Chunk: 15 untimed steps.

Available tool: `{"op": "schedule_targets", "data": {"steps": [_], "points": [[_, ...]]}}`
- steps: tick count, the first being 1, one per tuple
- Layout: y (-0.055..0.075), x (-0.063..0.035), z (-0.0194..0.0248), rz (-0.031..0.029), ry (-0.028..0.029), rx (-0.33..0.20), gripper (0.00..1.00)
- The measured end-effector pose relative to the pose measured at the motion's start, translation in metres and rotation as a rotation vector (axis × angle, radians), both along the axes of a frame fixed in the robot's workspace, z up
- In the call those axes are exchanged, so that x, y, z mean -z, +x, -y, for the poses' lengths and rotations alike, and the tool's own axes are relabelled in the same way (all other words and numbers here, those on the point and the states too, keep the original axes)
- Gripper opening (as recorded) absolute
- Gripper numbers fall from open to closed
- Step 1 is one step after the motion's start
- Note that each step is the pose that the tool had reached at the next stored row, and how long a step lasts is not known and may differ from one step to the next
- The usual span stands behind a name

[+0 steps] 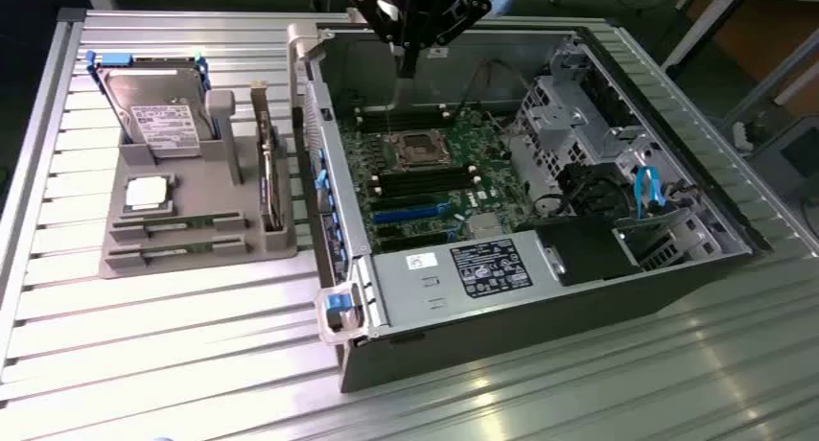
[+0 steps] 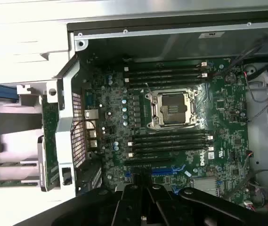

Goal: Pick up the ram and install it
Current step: 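Reach for the ram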

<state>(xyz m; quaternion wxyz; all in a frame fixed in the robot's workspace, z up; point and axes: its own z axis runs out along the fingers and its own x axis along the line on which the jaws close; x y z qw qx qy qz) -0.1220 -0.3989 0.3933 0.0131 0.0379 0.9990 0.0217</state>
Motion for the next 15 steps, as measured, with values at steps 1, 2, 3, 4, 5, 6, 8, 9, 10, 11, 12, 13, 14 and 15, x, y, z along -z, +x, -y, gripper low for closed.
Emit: {"op": "schedule_targets", "data": {"steps": [1,2,3,4,5,6,8,9,10,11,12,13,14,15], "points": [[-0.012,0.0,0.0,0.0003,0.0,0.0,0.09],[-0.015,0.0,0.0,0.0002,0.0,0.0,0.09],[-0.016,0.0,0.0,0.0002,0.0,0.0,0.09],[-0.016,0.0,0.0,0.0003,0.0,0.0,0.09],[-0.017,0.0,0.0,0.0002,-0.0001,0.0,0.09],[-0.017,0.0,0.0,0.0002,-0.0001,0.0,0.09],[-0.019,0.0,0.0,0.0002,0.0,0.0,0.09],[-0.019,0.0,0.0,0.0002,-0.0001,0.0,0.09],[-0.021,0.0,0.0,0.0002,-0.0001,0.0,0.09],[-0.022,0.0,0.0,0.0002,-0.0001,0.0,0.09],[-0.023,0.0,0.0,0.0002,0.0,0.0,0.09],[-0.025,0.0,0.0,0.0002,0.0,0.0,0.09],[-0.026,0.0,0.0,0.0002,0.0,0.0,0.09],[-0.028,0.0,0.0,0.0002,-0.0001,0.0,0.09]]}}
